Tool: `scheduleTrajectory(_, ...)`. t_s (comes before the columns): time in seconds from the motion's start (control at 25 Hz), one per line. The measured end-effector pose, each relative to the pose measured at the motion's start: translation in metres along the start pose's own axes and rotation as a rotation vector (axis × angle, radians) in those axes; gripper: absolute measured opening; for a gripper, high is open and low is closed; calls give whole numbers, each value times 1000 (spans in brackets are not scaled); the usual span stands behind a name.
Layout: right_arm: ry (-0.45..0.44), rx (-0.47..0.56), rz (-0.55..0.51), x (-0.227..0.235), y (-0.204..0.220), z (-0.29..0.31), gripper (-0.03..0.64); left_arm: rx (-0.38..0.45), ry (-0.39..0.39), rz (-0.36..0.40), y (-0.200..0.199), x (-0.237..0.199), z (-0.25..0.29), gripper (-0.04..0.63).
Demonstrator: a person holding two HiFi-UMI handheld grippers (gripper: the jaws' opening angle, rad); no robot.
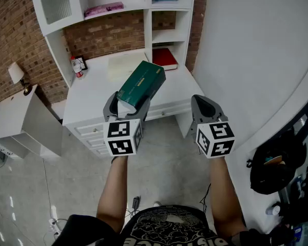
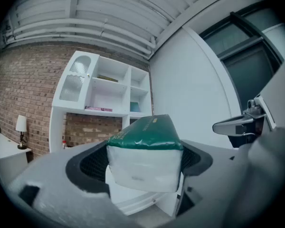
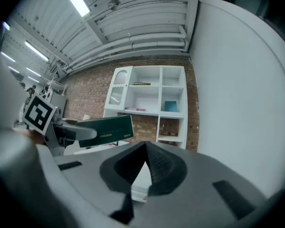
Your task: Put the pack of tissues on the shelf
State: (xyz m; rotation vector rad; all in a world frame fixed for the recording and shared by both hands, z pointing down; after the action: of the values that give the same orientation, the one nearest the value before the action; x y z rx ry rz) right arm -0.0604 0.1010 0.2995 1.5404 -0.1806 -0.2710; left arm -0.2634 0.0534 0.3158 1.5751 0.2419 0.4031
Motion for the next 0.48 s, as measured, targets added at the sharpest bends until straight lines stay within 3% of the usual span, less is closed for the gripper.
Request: scheduleTrajectory(0.48,11,-6,4,17,5,5,3,36,37,-23,-7,13,25,442)
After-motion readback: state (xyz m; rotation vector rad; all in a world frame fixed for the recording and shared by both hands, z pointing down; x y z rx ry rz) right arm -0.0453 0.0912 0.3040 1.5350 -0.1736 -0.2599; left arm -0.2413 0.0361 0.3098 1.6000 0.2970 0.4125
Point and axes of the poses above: the fingertips, and each gripper's own axes: z forward along the fingers, x to its right, y out of its underside, the point moved 1 cm from there along -z, backward along the fingers, and after that the axes turned 4 degrees about z, right-handed, at the moved point
